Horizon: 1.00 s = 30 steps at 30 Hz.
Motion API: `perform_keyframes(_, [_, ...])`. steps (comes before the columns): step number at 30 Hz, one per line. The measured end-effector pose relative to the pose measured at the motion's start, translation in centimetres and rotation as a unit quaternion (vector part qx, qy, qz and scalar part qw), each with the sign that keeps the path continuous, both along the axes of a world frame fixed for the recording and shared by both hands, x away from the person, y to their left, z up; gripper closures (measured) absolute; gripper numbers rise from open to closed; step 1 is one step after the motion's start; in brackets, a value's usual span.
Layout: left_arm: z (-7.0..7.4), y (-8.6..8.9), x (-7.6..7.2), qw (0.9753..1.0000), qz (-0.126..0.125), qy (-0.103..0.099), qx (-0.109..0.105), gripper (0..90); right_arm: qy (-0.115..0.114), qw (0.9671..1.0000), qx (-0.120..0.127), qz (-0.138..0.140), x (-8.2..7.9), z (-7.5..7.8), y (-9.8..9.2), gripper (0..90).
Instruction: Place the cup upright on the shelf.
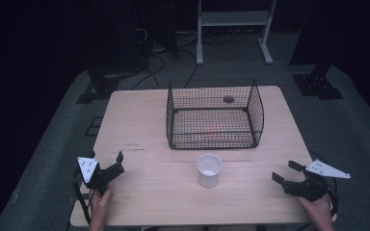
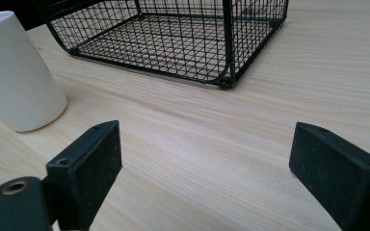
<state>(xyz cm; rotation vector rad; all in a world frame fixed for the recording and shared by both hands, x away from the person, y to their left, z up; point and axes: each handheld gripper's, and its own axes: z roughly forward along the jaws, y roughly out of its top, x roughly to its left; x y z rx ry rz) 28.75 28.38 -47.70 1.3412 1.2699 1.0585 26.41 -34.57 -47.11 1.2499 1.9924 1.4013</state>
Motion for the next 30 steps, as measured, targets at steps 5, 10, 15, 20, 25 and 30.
perform_keyframes(5, [0.0, -0.1, -0.1, 1.0, -0.002, 0.0, 0.008, 0.0, 0.002, 1.0, -0.003, 0.002, 0.1, 0.1, 0.1, 10.5])
perform_keyframes(10, [0.0, -0.1, -0.1, 1.0, -0.002, -0.001, 0.005, 0.0, -0.002, 0.9994, 0.032, 0.009, 0.1, 1.1, 0.1, 10.5])
perform_keyframes(15, [0.0, -0.1, -0.2, 1.0, -0.003, -0.001, 0.007, 0.0, -0.014, 0.9994, 0.027, 0.016, 0.5, 2.5, 0.6, 10.5])
perform_keyframes(20, [0.0, -0.1, -0.1, 1.0, -0.002, -0.001, 0.005, 0.0, -0.013, 0.9995, 0.019, 0.023, 0.8, 2.7, 1.0, 10.5])
perform_keyframes(25, [0.0, 0.0, -0.1, 1.0, -0.002, -0.001, 0.003, 0.0, -0.005, 0.9994, 0.014, 0.03, 1.1, 2.8, 1.4, 10.5])
perform_keyframes(30, [0.0, -0.1, -0.1, 1.0, -0.001, -0.001, 0.003, 0.0, -0.006, 0.999, -0.003, 0.045, 1.4, 3.6, 2.3, 10.5])
